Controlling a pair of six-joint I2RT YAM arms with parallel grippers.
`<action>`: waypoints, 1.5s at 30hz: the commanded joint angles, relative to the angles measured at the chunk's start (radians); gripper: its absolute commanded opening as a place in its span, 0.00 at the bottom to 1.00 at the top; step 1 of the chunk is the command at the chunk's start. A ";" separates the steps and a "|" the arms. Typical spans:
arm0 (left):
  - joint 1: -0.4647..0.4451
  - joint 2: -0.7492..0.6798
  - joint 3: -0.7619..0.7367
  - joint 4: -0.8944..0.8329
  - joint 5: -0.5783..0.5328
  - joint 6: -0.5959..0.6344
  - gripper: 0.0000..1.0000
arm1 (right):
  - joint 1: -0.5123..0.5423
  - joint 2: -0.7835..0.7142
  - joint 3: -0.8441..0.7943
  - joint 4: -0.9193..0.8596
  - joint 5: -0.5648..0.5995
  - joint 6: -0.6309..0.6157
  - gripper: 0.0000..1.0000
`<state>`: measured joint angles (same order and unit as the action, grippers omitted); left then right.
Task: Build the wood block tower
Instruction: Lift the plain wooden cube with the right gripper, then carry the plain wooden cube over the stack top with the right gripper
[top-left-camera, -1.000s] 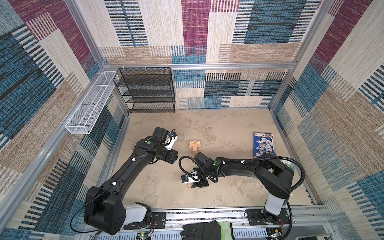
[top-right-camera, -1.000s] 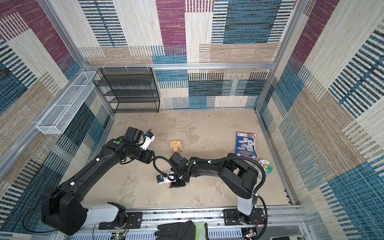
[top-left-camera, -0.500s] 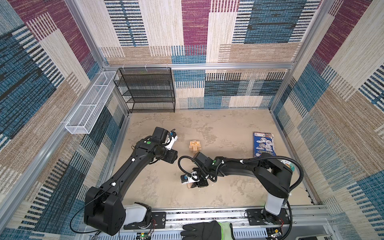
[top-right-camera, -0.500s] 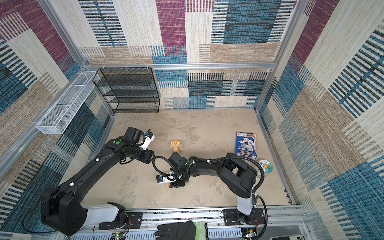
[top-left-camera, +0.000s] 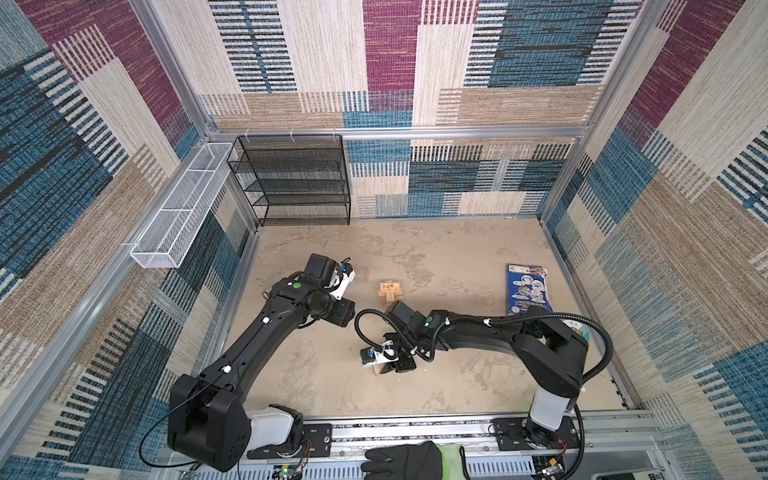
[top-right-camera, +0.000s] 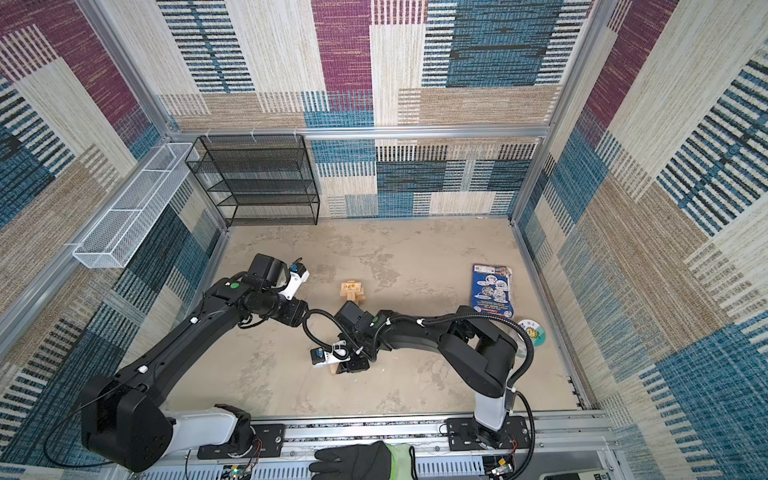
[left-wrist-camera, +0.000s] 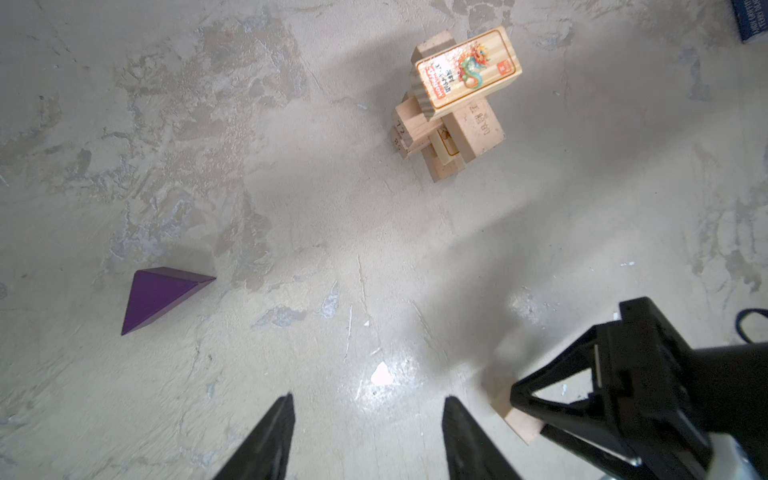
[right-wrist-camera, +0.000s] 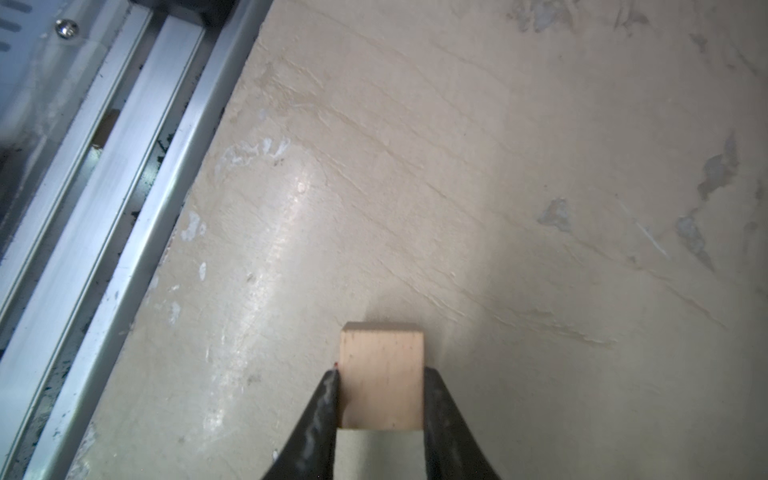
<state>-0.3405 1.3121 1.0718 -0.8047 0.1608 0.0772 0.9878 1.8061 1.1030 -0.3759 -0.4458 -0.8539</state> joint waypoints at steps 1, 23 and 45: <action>0.000 -0.005 0.011 -0.008 -0.013 -0.007 0.61 | -0.017 -0.034 0.019 -0.010 -0.048 -0.015 0.13; 0.000 -0.019 0.045 -0.020 -0.017 -0.006 0.58 | -0.294 -0.152 0.107 0.074 -0.047 -0.108 0.00; -0.003 0.102 0.265 -0.033 0.115 -0.053 0.56 | -0.374 0.045 0.377 -0.148 -0.008 -0.167 0.00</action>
<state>-0.3424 1.3903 1.3010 -0.8371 0.2245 0.0471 0.6151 1.8385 1.4593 -0.4965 -0.4599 -0.9993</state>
